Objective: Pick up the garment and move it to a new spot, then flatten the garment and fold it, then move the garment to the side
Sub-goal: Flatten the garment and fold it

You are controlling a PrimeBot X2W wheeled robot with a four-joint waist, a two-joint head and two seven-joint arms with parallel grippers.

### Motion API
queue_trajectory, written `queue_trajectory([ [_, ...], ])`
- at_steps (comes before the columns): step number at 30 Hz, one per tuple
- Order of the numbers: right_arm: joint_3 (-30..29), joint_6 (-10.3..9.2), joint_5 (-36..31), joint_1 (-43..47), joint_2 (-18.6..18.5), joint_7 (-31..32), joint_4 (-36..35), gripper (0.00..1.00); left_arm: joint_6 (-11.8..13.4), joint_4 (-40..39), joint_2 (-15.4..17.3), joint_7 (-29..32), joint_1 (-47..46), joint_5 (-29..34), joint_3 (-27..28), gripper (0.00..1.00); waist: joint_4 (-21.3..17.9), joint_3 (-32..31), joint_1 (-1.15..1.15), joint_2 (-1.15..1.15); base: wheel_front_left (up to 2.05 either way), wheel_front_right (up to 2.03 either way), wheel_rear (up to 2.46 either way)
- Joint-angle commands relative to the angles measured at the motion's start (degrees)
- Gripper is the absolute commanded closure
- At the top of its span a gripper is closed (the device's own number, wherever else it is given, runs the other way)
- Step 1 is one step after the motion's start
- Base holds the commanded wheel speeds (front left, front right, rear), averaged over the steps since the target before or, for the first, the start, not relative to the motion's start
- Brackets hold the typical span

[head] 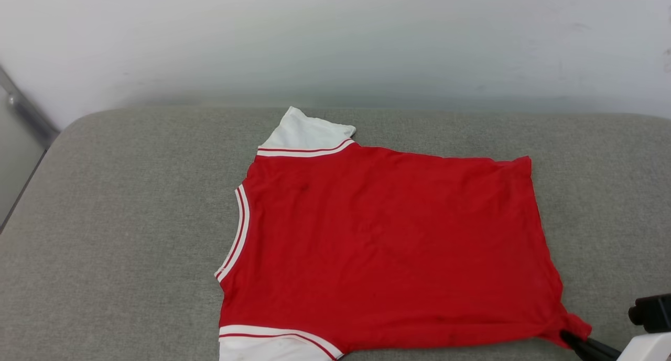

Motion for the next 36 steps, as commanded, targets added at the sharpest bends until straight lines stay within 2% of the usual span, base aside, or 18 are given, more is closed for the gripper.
queue_trajectory([
  [1,-1.43,-0.02,0.38,0.83,0.94,0.65,-1.3,1.0,0.2,-0.31,0.24,-0.71,-1.64,0.56,0.93,1.0,-0.23,0.35,0.01,0.0,0.0,0.0,0.0],
  [6,-5.78,-0.02,2.0,0.19,2.58,3.22,-4.94,1.0,0.25,-1.07,0.42,-2.91,-4.92,1.28,3.66,1.0,-0.76,1.85,0.01,0.0,0.0,0.0,0.0],
  [11,-8.76,-0.02,0.65,-2.1,3.8,6.41,-7.93,1.0,-0.38,-0.36,-0.03,-4.06,-10.27,2.53,5.71,1.0,-1.37,4.44,0.01,0.0,0.0,0.0,0.0],
  [18,-11.1,-0.02,-3.33,-6.47,6.61,10.3,-8.74,1.0,-1.57,2.63,-1.74,-2.41,-18.84,4.1,6.05,1.0,-2.01,9.02,0.01,0.0,0.0,0.0,0.0],
  [26,-12.08,-0.02,-9.38,-13.47,10.47,15.38,-6.38,1.0,-4.46,11.82,-5.22,0.0,-30.11,5.58,4.62,1.0,-2.64,14.24,0.01,0.0,0.0,0.0,0.0],
  [36,-12.38,-0.02,-13.71,-18.89,13.32,15.38,-1.83,1.0,-6.91,22.9,-9.06,0.87,-39.19,8.1,2.13,1.0,-2.99,17.05,0.01,0.0,0.0,0.0,0.0],
])
